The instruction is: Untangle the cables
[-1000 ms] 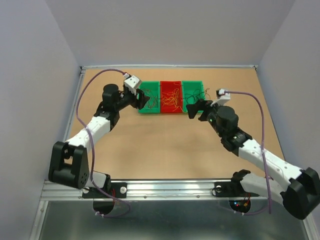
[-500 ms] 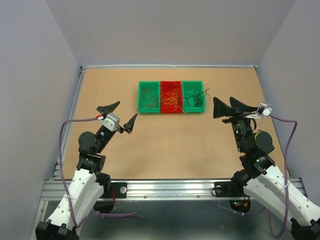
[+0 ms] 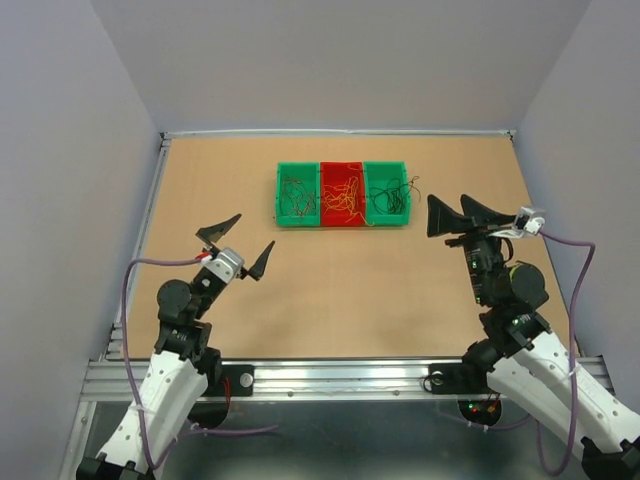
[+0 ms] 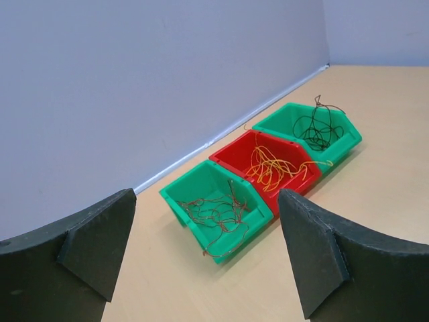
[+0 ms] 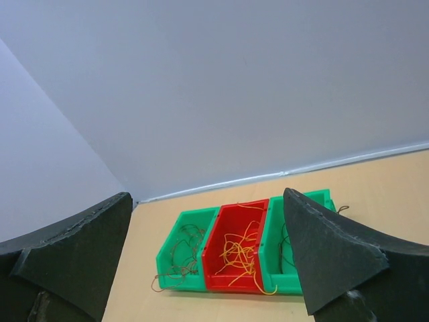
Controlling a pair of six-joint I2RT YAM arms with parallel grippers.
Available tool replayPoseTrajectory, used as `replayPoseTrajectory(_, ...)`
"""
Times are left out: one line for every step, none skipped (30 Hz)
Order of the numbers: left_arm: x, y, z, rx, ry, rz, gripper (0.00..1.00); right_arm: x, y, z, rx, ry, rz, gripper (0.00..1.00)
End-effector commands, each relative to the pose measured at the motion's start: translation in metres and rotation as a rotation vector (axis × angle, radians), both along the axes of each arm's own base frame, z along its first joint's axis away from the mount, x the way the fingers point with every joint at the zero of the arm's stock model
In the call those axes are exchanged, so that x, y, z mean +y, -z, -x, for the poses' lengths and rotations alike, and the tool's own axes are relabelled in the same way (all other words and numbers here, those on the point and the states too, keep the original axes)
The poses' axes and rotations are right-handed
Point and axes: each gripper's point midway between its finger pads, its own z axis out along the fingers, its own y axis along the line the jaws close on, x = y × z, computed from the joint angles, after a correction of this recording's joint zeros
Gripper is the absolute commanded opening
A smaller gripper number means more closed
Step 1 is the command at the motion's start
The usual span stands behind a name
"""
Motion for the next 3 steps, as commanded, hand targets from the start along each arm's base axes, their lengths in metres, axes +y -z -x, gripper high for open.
replayPoseTrajectory(-0.0006,-0.0148,0.0021,-0.073,0.005,-0.012,0.99,-0.0007,-0.0010,-0.0029,-0.008,0.014,-0.005,0.98)
replayPoseTrajectory(-0.0012,-0.0136,0.0023,-0.072,0.009,-0.016,0.99,0.0011,-0.0009,-0.0027,-0.007,0.006,0.000,0.98)
replayPoseTrajectory(-0.0015,-0.0140,0.0026,-0.076,0.011,-0.019,0.99,0.0013,-0.0004,-0.0031,-0.006,0.006,0.002,0.99)
